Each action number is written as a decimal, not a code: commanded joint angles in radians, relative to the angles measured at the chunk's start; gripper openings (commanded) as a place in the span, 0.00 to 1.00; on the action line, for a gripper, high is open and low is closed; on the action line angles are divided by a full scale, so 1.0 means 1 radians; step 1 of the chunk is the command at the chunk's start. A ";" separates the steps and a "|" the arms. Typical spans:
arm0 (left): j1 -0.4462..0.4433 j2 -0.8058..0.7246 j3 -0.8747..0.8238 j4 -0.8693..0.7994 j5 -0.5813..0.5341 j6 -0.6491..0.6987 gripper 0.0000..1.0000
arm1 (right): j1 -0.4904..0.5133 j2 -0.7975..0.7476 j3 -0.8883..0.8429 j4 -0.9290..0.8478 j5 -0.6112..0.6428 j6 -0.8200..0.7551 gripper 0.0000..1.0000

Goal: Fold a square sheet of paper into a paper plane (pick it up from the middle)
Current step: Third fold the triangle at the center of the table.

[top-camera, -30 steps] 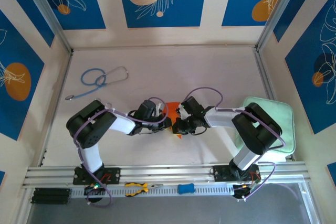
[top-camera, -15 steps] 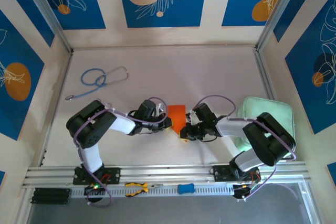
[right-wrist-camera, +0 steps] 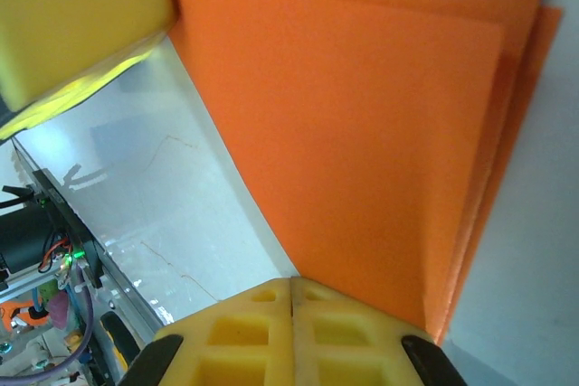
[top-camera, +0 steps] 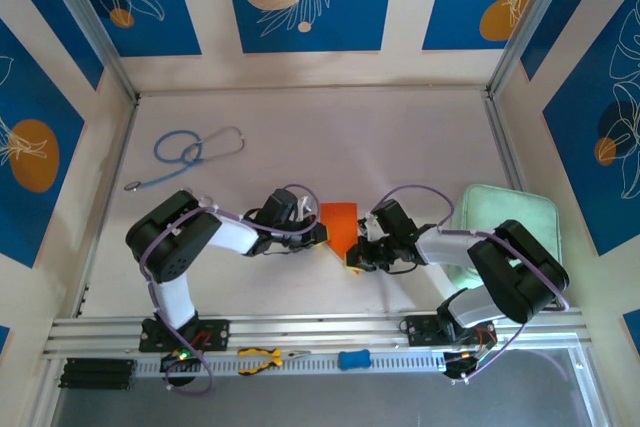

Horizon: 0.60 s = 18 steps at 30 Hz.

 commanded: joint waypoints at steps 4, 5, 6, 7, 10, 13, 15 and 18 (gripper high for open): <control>0.070 0.022 0.004 -0.127 -0.057 0.069 0.00 | -0.011 0.024 -0.027 -0.053 -0.005 0.004 0.04; 0.077 0.015 0.008 -0.140 -0.057 0.073 0.00 | -0.012 0.023 -0.028 -0.054 -0.007 0.002 0.04; 0.080 0.010 0.015 -0.155 -0.057 0.077 0.00 | -0.013 0.024 -0.027 -0.054 -0.008 0.002 0.04; 0.084 0.002 0.022 -0.171 -0.058 0.083 0.00 | -0.013 0.028 -0.024 -0.053 -0.011 0.001 0.04; 0.086 -0.016 0.059 -0.254 -0.076 0.108 0.00 | -0.015 0.036 -0.021 -0.049 -0.020 -0.005 0.04; 0.087 -0.038 0.087 -0.311 -0.092 0.122 0.00 | -0.015 0.042 -0.017 -0.046 -0.028 -0.010 0.04; 0.087 -0.062 0.095 -0.331 -0.103 0.127 0.00 | -0.015 0.041 -0.015 -0.049 -0.028 -0.013 0.04; 0.086 -0.110 0.098 -0.355 -0.116 0.133 0.00 | -0.016 0.042 -0.013 -0.049 -0.027 -0.015 0.04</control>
